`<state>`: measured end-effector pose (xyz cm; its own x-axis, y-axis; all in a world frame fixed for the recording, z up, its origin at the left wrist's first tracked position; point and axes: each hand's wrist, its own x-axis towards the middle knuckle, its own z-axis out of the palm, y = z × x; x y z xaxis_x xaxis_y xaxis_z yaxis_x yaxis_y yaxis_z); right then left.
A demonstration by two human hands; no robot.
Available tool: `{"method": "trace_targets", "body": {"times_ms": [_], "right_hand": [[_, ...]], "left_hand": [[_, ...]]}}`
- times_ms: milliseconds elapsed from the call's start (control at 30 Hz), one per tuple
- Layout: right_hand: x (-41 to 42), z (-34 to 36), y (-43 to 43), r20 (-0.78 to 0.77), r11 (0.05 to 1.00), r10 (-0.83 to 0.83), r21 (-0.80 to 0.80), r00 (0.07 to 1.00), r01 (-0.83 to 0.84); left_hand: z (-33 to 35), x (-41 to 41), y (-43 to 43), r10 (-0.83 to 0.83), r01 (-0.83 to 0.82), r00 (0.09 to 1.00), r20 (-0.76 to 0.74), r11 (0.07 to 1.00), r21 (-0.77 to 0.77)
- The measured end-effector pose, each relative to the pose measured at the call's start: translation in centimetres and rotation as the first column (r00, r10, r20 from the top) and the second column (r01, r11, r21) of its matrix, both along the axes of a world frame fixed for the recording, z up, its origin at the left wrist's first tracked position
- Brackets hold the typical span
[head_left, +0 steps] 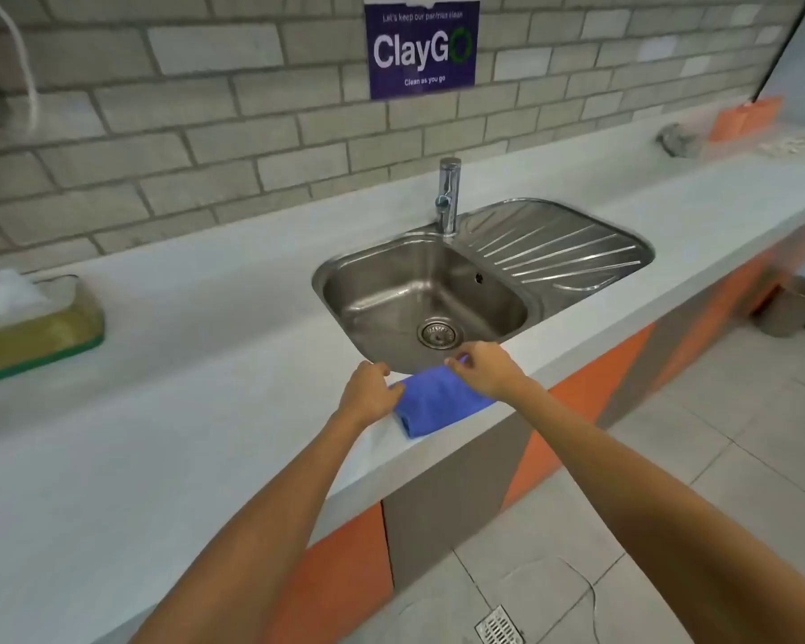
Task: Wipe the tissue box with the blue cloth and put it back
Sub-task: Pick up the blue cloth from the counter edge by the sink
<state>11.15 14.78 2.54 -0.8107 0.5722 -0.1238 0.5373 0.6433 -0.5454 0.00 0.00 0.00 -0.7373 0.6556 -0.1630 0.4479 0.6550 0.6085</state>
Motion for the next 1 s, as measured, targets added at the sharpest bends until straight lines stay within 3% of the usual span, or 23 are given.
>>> {"method": "trace_targets", "body": {"times_ms": [333, 467, 567, 633, 733, 800, 900, 1000], "right_hand": [[0.0, -2.5, 3.3, 0.052, 0.999, 0.031, -0.045, 0.998, -0.028], [0.0, -3.3, 4.0, 0.013, 0.997, 0.004, -0.083, 1.000, -0.003], [0.0, -3.9, 4.1, -0.024, 0.993, -0.034, -0.116, 0.999, 0.031], [0.0, -4.1, 4.1, -0.049, 0.990, -0.052, -0.134, 0.997, 0.046], [-0.4, -4.1, 3.7, -0.070, 0.979, -0.076, -0.193, 0.995, 0.061], [-0.8, -3.9, 2.8, -0.093, 0.960, -0.084, -0.275, 0.992, 0.056], [-2.0, -2.9, 0.8, -0.203, 0.860, -0.203, -0.505, 0.958, 0.075], [-3.6, -1.4, -1.9, -0.186, 0.588, -0.350, -0.806, 0.918, 0.061]], "left_hand": [[-2.2, 1.0, 3.7, 0.039, -0.063, 0.993, -0.115, 0.973, -0.220], [-2.2, 0.9, 4.4, 0.087, -0.101, 0.994, -0.068, 0.964, -0.248], [-2.0, 1.1, 4.4, 0.122, -0.116, 0.992, 0.023, 0.979, -0.167], [-1.6, 1.3, 4.2, 0.174, -0.170, 0.970, 0.171, 0.985, -0.041], [0.2, 1.9, 3.6, 0.192, -0.278, 0.862, 0.469, 0.953, 0.121], [1.8, 2.1, 3.3, 0.165, -0.335, 0.798, 0.579, 0.921, 0.200], [5.2, 2.1, 2.7, 0.122, -0.361, 0.801, 0.587, 0.880, 0.310], [9.1, 1.8, 2.0, 0.101, -0.311, 0.873, 0.476, 0.869, 0.386]]}}
